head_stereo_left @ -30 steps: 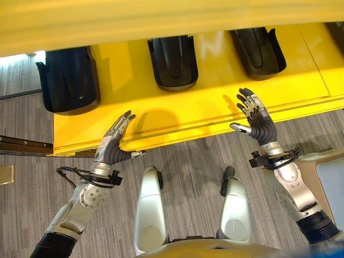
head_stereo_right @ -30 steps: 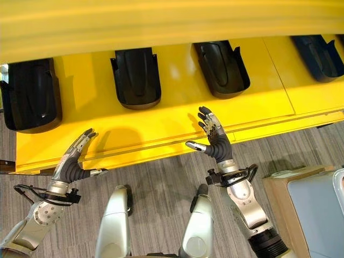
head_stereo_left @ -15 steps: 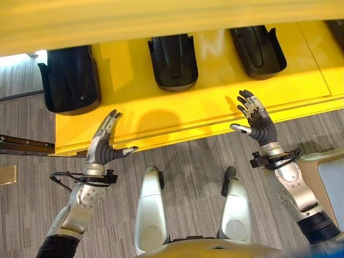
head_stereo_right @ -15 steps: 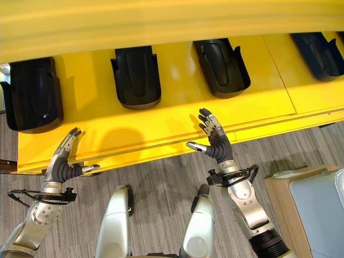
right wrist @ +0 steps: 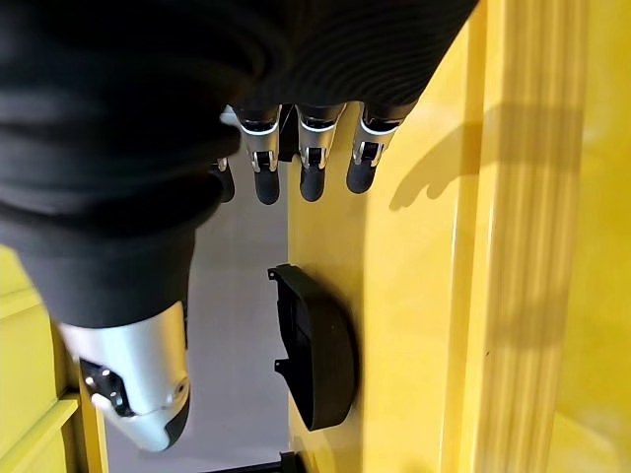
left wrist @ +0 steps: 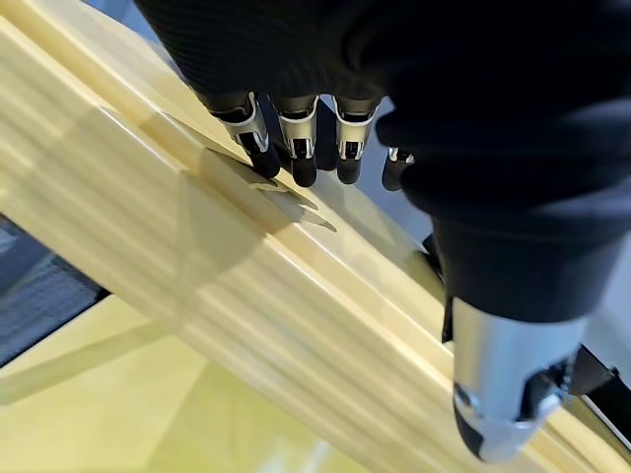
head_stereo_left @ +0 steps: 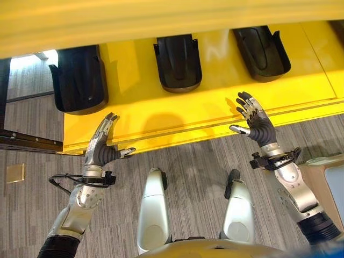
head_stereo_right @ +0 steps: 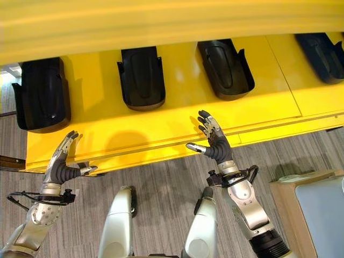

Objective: Move parts from the plastic box to the shelf.

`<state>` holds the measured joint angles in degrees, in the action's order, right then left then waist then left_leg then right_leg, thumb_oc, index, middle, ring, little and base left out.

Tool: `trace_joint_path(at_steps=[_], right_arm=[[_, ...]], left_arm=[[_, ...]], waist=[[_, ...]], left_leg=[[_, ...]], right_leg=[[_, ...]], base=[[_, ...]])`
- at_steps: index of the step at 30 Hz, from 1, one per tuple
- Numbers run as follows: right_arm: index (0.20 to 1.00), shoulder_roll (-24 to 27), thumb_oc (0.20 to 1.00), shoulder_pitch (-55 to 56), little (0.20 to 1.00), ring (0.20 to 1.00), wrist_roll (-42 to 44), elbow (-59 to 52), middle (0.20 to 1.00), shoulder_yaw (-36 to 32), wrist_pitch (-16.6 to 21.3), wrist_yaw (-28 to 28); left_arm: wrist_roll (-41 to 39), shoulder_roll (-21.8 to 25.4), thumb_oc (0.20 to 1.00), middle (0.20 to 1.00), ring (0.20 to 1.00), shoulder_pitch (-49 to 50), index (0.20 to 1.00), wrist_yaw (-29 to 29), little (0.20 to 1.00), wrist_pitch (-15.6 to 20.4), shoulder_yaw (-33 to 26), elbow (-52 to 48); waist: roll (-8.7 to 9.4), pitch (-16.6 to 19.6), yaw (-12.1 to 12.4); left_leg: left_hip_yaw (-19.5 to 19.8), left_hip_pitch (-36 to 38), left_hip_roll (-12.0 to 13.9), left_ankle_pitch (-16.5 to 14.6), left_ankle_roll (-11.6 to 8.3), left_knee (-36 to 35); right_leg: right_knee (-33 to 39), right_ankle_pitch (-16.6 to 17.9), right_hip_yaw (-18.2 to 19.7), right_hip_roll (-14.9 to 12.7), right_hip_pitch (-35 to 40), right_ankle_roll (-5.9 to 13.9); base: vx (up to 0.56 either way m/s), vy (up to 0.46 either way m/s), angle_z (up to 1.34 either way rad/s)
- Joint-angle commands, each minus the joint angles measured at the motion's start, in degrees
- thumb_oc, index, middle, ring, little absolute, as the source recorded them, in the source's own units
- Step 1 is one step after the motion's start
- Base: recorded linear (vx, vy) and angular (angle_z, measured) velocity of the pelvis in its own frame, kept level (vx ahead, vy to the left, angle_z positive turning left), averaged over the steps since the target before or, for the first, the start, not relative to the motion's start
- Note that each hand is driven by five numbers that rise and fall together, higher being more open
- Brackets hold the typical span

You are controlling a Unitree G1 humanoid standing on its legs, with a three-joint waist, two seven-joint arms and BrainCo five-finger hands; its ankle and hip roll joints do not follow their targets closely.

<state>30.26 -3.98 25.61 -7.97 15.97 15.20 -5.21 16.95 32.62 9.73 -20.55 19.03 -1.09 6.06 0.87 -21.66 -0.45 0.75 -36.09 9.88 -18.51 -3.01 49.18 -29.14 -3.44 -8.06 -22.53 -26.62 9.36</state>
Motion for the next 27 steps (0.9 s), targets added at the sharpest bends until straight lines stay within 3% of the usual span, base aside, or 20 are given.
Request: trace_joint_path(at_steps=[1, 27], right_arm=[[1.0, -0.1, 1.0, -1.6, 1.0, 1.0, -0.8, -2.4, 1.0, -2.8, 2.2, 0.0], [1.0, 1.0, 1.0, -2.9, 1.0, 1.0, -0.2, -1.9, 1.0, -0.5, 2.2, -0.6]], left_arm=[[-2.9, 0.1, 1.0, 1.0, 1.0, 8.1, 1.0, 2.4, 1.0, -7.5, 1.6, 13.3], [-6.8, -2.9, 1.0, 1.0, 1.0, 6.8, 1.0, -0.1, 1.0, -8.6, 2.6, 24.9]], waist=[[2.57, -1.2, 1.4], [1.57, -1.9, 1.9]], left_leg=[[0.5, 2.5, -2.3, 3.8, 2.69, -6.3], [0.8, 2.8, -2.5, 4.4, 2.59, -6.5]], right_leg=[[-11.4, -6.2, 0.9, 0.5, -2.5, -2.77], [-12.4, -6.4, 0.7, 0.1, -2.5, -2.83]], base=[[0.0, 0.0, 0.0], [0.0, 0.0, 0.0]])
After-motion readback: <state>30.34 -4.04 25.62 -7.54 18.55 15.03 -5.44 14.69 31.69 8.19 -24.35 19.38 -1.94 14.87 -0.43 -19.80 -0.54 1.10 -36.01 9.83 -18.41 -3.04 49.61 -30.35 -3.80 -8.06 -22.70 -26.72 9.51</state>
